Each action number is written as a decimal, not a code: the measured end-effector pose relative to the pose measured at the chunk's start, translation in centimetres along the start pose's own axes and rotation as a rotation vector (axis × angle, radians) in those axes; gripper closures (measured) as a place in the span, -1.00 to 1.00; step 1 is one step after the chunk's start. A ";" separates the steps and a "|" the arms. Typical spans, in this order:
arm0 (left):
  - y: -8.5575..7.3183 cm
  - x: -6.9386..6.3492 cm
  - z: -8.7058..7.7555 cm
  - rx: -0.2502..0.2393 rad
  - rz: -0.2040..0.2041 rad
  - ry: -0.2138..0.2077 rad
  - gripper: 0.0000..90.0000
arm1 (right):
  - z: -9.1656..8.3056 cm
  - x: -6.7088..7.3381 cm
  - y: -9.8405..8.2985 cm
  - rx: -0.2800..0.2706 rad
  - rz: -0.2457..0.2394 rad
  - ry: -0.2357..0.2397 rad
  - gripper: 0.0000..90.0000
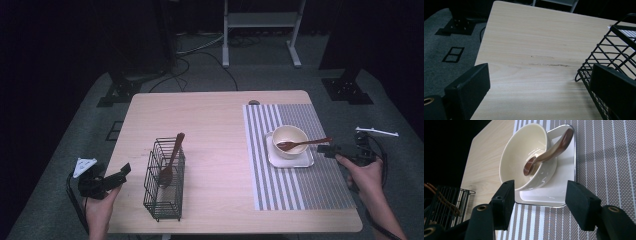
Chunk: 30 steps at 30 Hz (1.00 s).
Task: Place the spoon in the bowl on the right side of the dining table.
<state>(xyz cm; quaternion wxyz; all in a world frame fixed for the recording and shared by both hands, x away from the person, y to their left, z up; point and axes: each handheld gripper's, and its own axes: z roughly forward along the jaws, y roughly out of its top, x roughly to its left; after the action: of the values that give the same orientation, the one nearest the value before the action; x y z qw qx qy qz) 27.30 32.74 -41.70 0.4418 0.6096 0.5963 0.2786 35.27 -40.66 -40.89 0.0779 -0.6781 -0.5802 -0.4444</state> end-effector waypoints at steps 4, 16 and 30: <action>0.0 0.0 0.0 -0.002 0.003 0.000 -0.95 | 0.1 0.1 -0.3 0.004 -0.011 -0.003 -0.19; 0.0 0.0 -0.1 0.000 0.004 0.001 -0.95 | 0.4 0.7 -1.5 0.022 -0.037 0.005 -0.22; 0.0 0.0 0.0 -0.002 0.002 0.000 -0.95 | 1.6 1.5 -2.5 0.053 -0.058 0.023 -0.23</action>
<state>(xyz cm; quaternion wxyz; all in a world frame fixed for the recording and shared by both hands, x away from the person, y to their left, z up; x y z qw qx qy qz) 27.27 32.73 -41.70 0.4418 0.6099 0.5954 0.2797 33.88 -37.84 -41.82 0.0896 -0.6535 -0.6104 -0.4385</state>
